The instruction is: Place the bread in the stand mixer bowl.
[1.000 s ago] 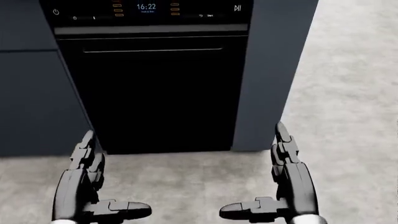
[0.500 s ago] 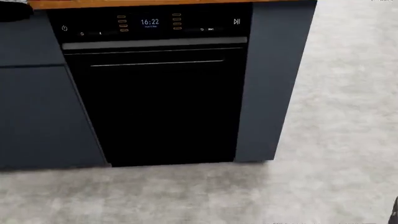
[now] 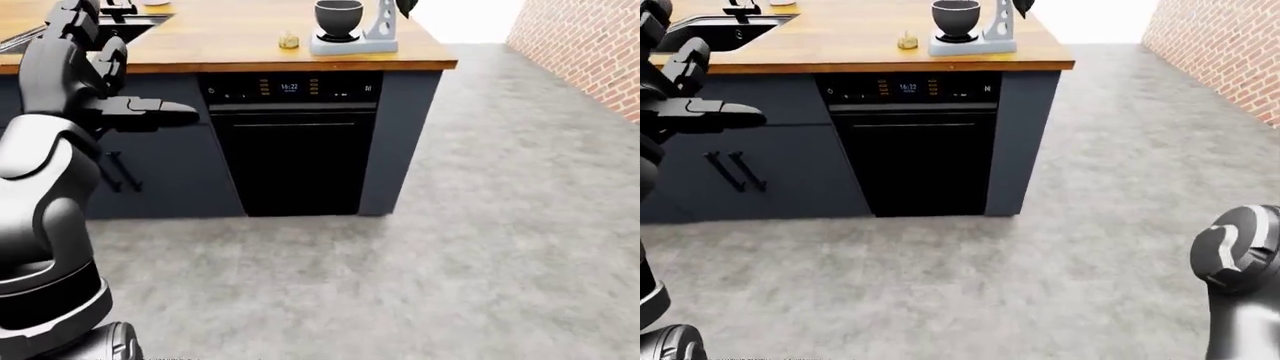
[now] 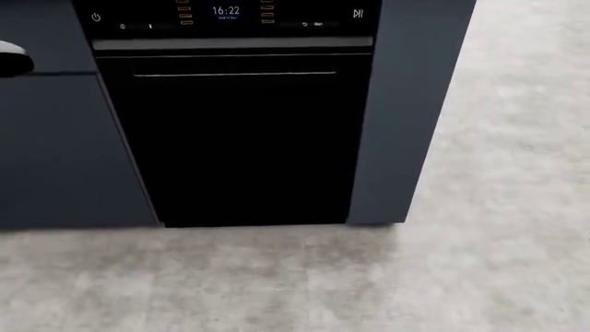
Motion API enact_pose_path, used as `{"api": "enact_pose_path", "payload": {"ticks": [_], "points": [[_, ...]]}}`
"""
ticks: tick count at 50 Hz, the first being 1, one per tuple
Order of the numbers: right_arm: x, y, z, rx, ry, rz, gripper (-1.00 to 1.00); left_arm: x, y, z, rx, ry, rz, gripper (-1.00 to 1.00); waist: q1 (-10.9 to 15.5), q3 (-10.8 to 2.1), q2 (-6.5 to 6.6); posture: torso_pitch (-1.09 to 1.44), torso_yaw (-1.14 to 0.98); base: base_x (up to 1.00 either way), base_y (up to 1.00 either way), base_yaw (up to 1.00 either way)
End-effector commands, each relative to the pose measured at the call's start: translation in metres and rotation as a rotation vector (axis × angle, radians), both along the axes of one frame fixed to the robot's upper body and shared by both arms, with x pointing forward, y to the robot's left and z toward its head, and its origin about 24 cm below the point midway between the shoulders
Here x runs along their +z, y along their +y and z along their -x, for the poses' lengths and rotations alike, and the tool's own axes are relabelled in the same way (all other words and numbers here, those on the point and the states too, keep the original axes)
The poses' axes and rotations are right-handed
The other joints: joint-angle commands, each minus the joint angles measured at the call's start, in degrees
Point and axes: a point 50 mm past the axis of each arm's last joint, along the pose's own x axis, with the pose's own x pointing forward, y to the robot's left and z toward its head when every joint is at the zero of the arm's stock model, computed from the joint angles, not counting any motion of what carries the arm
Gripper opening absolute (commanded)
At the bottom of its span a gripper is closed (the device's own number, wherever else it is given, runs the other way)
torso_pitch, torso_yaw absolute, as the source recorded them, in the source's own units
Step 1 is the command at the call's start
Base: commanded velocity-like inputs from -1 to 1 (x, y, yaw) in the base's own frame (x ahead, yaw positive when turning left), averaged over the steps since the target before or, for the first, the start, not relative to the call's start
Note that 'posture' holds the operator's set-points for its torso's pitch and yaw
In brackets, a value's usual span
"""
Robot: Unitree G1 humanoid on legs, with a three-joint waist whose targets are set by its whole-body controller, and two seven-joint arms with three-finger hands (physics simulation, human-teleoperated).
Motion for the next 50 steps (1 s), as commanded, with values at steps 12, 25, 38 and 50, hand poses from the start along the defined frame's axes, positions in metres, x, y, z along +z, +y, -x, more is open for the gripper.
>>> {"api": "enact_pose_path", "payload": {"ticks": [12, 25, 38, 50], "points": [[0.000, -0.008, 0.004, -0.017, -0.042, 0.001, 1.00, 0.018, 0.004, 0.008, 0.020, -0.087, -0.001, 1.00, 0.1, -1.28, -0.07, 0.00, 0.00, 0.00, 0.00, 0.00], [-0.005, -0.011, 0.001, -0.024, -0.008, -0.007, 1.00, 0.016, 0.005, 0.006, 0.018, -0.082, 0.011, 1.00, -0.6, -1.57, -0.43, 0.00, 0.00, 0.10, 0.00, 0.00], [-0.009, -0.013, -0.003, -0.038, 0.006, -0.006, 1.00, 0.012, 0.005, 0.004, 0.018, -0.076, 0.002, 1.00, -0.6, -1.94, 1.70, 0.00, 0.00, 0.12, 0.00, 0.00], [-0.014, -0.014, -0.007, -0.049, 0.019, -0.007, 1.00, 0.013, 0.007, 0.004, 0.028, -0.077, 0.005, 1.00, -0.3, -1.85, -1.93, 0.00, 0.00, 0.13, 0.00, 0.00]]}}
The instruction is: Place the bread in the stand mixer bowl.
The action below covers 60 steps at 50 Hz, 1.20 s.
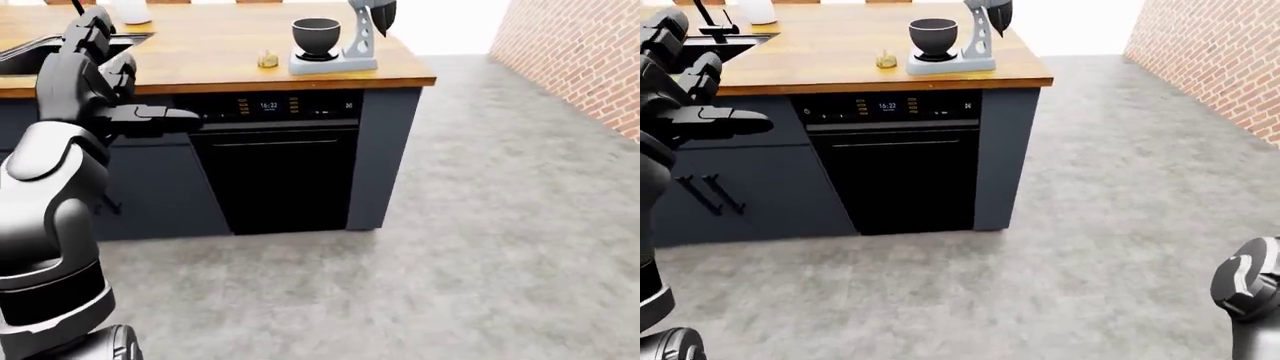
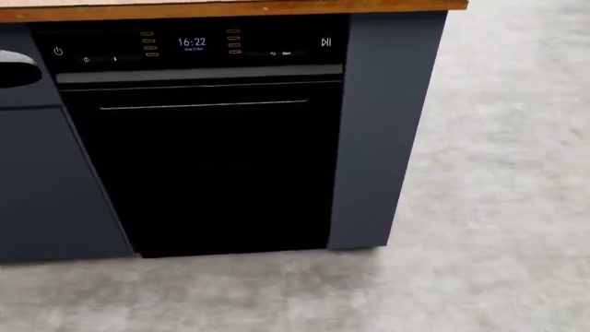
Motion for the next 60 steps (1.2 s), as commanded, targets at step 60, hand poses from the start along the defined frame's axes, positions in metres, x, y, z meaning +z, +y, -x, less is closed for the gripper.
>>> {"api": "enact_pose_path", "payload": {"ticks": [60], "points": [[0.002, 0.005, 0.003, 0.013, -0.054, 0.037, 1.00, 0.026, 0.012, 0.010, 0.047, -0.122, 0.000, 1.00, -0.6, -0.74, 3.24, 0.00, 0.00, 0.24, 0.00, 0.00]]}}
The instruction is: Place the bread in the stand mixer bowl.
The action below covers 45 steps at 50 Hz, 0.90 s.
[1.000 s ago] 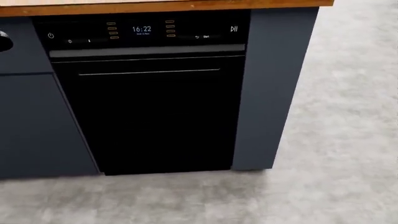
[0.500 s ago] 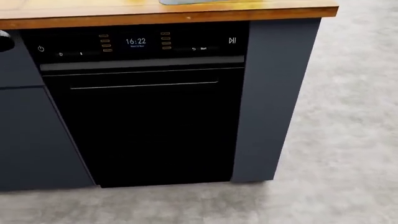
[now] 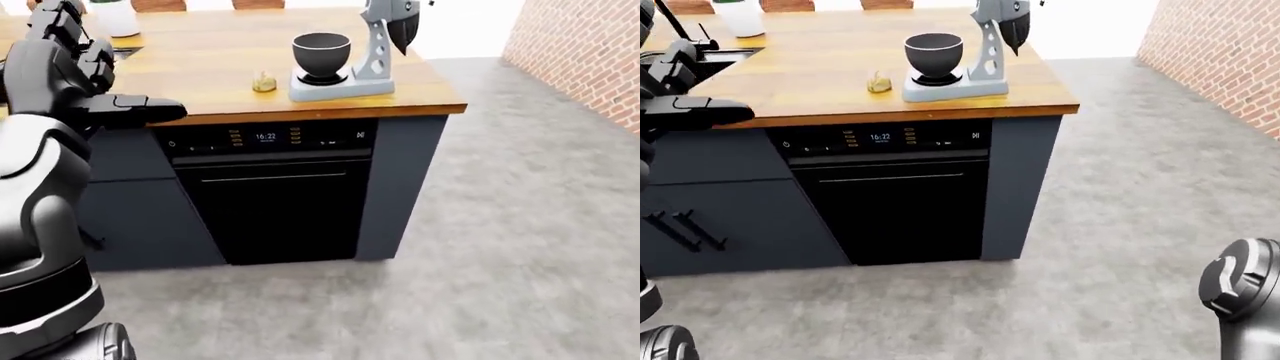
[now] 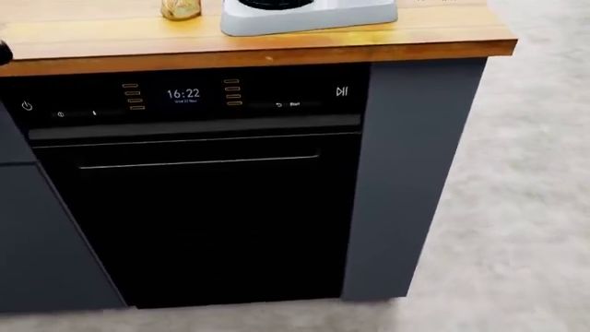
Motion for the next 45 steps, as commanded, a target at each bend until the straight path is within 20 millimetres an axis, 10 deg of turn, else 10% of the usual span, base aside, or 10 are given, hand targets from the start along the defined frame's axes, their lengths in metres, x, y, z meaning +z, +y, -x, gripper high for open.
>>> {"api": "enact_pose_path", "payload": {"ticks": [1, 2, 9, 16, 25, 28, 33, 34, 39, 45], "points": [[0.007, 0.001, 0.005, 0.004, -0.045, 0.003, 1.00, 0.014, 0.002, 0.006, 0.013, -0.067, -0.015, 1.00, 0.1, -1.14, 0.54, 0.00, 0.00, 0.37, 0.00, 0.00], [0.006, 0.002, 0.005, 0.007, -0.043, 0.004, 1.00, 0.013, 0.001, 0.005, 0.011, -0.066, -0.017, 1.00, 0.0, -2.01, 2.51, 0.00, 0.00, 0.36, 0.00, 0.00], [0.009, 0.003, 0.007, 0.012, -0.050, 0.001, 1.00, 0.011, 0.004, 0.005, 0.019, -0.058, -0.016, 1.00, 1.3, -1.39, -0.01, 0.00, 0.00, 0.36, 0.00, 0.00], [0.023, 0.004, 0.019, 0.026, -0.128, 0.000, 1.00, 0.015, 0.002, 0.008, 0.013, -0.064, -0.015, 1.00, 2.6, -0.96, -6.55, 0.00, 0.00, 0.31, 0.00, 0.00], [0.034, 0.012, 0.034, 0.057, -0.267, 0.079, 1.00, 0.011, 0.004, 0.005, 0.021, -0.050, -0.014, 1.00, 2.5, 1.84, -4.32, 0.00, 0.00, 0.00, 0.00, 0.00], [0.032, 0.014, 0.033, 0.062, -0.259, 0.085, 1.00, 0.015, 0.004, 0.007, 0.019, -0.054, -0.012, 1.00, 1.7, 0.33, -0.95, 0.00, 0.00, 0.00, 0.00, 0.00], [0.030, 0.014, 0.033, 0.055, -0.264, 0.105, 1.00, 0.015, 0.004, 0.007, 0.019, -0.057, -0.009, 1.00, 1.8, -0.47, -2.50, 0.00, 0.00, 0.00, 0.00, 0.00], [0.030, 0.014, 0.033, 0.054, -0.265, 0.107, 1.00, 0.016, 0.004, 0.007, 0.020, -0.059, -0.009, 1.00, 1.8, -2.59, -2.19, 0.00, 0.00, 0.24, 0.00, 0.00], [0.029, 0.013, 0.032, 0.054, -0.259, 0.102, 1.00, 0.015, 0.005, 0.007, 0.022, -0.059, -0.010, 1.00, 2.1, 0.24, -1.79, 0.00, 0.00, 0.41, 0.00, 0.00], [0.028, 0.012, 0.029, 0.052, -0.253, 0.097, 1.00, 0.016, 0.007, 0.007, 0.027, -0.058, -0.006, 1.00, 2.1, -0.01, -6.35, 0.00, 0.00, 0.48, 0.00, 0.00]]}}
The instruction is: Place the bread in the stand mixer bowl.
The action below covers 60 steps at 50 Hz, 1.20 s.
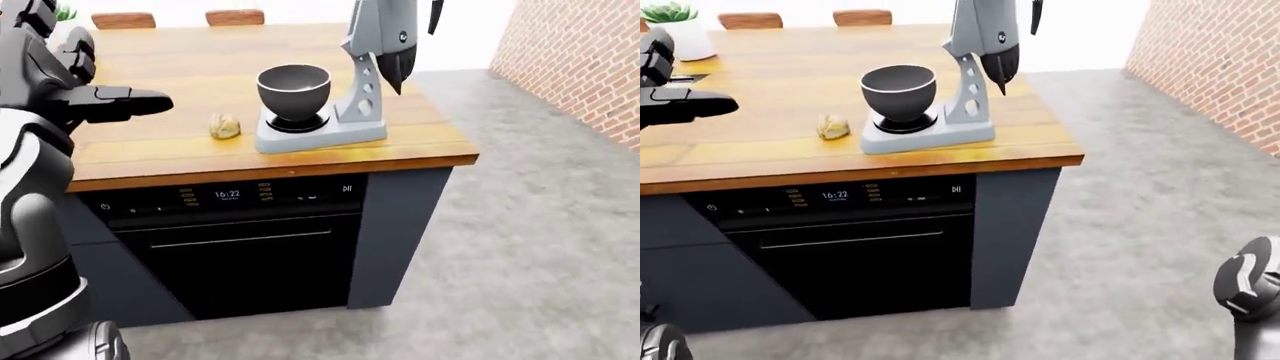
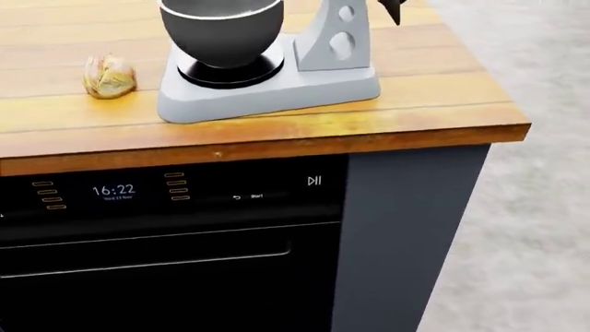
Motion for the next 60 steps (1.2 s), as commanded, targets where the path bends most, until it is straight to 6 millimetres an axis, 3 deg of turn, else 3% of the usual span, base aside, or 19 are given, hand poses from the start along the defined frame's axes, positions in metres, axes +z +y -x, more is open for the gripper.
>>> {"api": "enact_pose_path", "payload": {"ticks": [1, 2, 3, 5, 9, 10, 11, 14, 15, 18, 23, 25, 34, 35, 37, 40, 41, 44, 60], "points": [[0.001, 0.000, -0.002, -0.004, 0.000, -0.002, 1.00, 0.005, -0.001, 0.001, -0.003, -0.026, -0.010, 1.00, 0.1, -0.40, -1.81, 0.00, 0.00, 0.48, 0.00, 0.00], [0.001, 0.000, -0.001, 0.000, -0.002, -0.001, 1.00, 0.006, -0.002, 0.001, -0.004, -0.027, -0.010, 1.00, 0.3, 0.06, 0.18, 0.00, 0.00, 0.49, 0.00, 0.00], [0.001, 0.001, -0.001, 0.000, -0.001, 0.000, 1.00, 0.007, -0.002, 0.002, -0.005, -0.027, -0.010, 1.00, 0.4, -0.34, -0.15, 0.00, 0.00, 0.48, 0.00, 0.00], [0.000, 0.001, -0.001, -0.001, -0.001, 0.003, 1.00, 0.007, -0.001, 0.002, -0.005, -0.028, -0.009, 1.00, 0.0, -1.11, 0.66, 0.00, 0.00, 0.48, 0.00, 0.00], [-0.002, -0.001, -0.005, -0.018, 0.021, -0.015, 1.00, 0.006, -0.001, 0.002, -0.004, -0.028, -0.008, 1.00, -0.4, -0.72, 2.12, 0.00, 0.00, 0.46, 0.00, 0.00], [-0.002, -0.002, -0.005, -0.015, 0.021, -0.017, 1.00, 0.006, -0.001, 0.002, -0.004, -0.027, -0.008, 1.00, -0.6, 0.22, 2.58, 0.00, 0.00, 0.00, 0.00, 0.00], [-0.002, -0.003, -0.005, -0.025, 0.022, -0.016, 1.00, 0.006, -0.001, 0.002, -0.005, -0.027, -0.008, 1.00, -0.7, -0.69, 2.53, 0.00, 0.00, 0.00, 0.00, 0.00], [-0.002, -0.004, -0.005, -0.030, 0.010, -0.014, 1.00, 0.004, 0.000, 0.001, -0.001, -0.024, -0.008, 1.00, -1.3, -1.40, 6.10, 0.00, 0.00, 0.00, 0.00, 0.00], [-0.004, -0.004, -0.006, -0.033, 0.019, -0.012, 1.00, 0.004, 0.000, 0.001, 0.000, -0.024, -0.006, 1.00, -1.2, -0.01, 4.93, 0.00, 0.00, 0.00, 0.00, 0.00], [-0.007, -0.003, -0.010, -0.053, 0.035, 0.012, 1.00, 0.005, 0.001, 0.002, 0.001, -0.023, -0.006, 1.00, -0.6, 0.81, 6.63, 0.00, 0.00, 0.00, 0.00, 0.00], [-0.011, -0.004, -0.015, -0.043, 0.059, -0.011, 1.00, 0.006, -0.001, 0.002, -0.004, -0.029, -0.011, 1.00, -0.4, 1.89, 3.90, 0.00, 0.00, 0.00, 0.00, 0.00], [-0.012, -0.004, -0.016, -0.013, 0.070, -0.027, 1.00, 0.007, -0.002, 0.003, -0.008, -0.029, -0.010, 1.00, 0.0, 1.27, 1.24, 0.00, 0.00, 0.00, 0.00, 0.00], [-0.013, -0.005, -0.018, 0.000, 0.082, -0.074, 1.00, 0.008, -0.001, 0.003, -0.007, -0.029, -0.006, 1.00, -0.5, -1.20, 3.96, 0.00, 0.00, 0.00, 0.00, 0.00], [-0.013, -0.006, -0.017, -0.013, 0.067, -0.070, 1.00, 0.008, -0.002, 0.003, -0.009, -0.028, -0.008, 1.00, 1.0, -2.67, 4.26, 0.00, 0.00, 0.00, 0.00, 0.98], [-0.012, -0.004, -0.016, -0.008, 0.072, -0.054, 1.00, 0.007, -0.001, 0.003, -0.008, -0.029, -0.006, 1.00, 0.2, -1.78, 4.04, 0.00, 0.00, 0.04, 0.00, 1.00], [-0.013, -0.004, -0.017, -0.013, 0.076, -0.041, 1.00, 0.006, -0.001, 0.002, -0.007, -0.026, -0.008, 1.00, 0.4, -1.74, 4.26, 0.00, 0.00, 0.04, 0.00, 1.00], [-0.011, -0.005, -0.016, -0.020, 0.074, -0.041, 1.00, 0.006, -0.001, 0.002, -0.007, -0.026, -0.007, 1.00, -1.0, -0.44, 3.99, 0.00, 0.00, 0.04, 0.00, 0.00], [-0.011, -0.007, -0.016, -0.027, 0.072, -0.051, 1.00, 0.006, 0.000, 0.002, -0.005, -0.025, -0.008, 1.00, 0.1, -1.55, 4.64, 0.00, 0.00, 0.00, 0.00, 0.00], [-0.014, -0.005, -0.017, -0.017, 0.082, -0.039, 1.00, 0.009, -0.005, -0.002, -0.061, 0.001, 0.008, 1.00, -1.2, -0.95, 5.07, 0.00, 0.00, 0.00, 0.00, 0.00]]}}
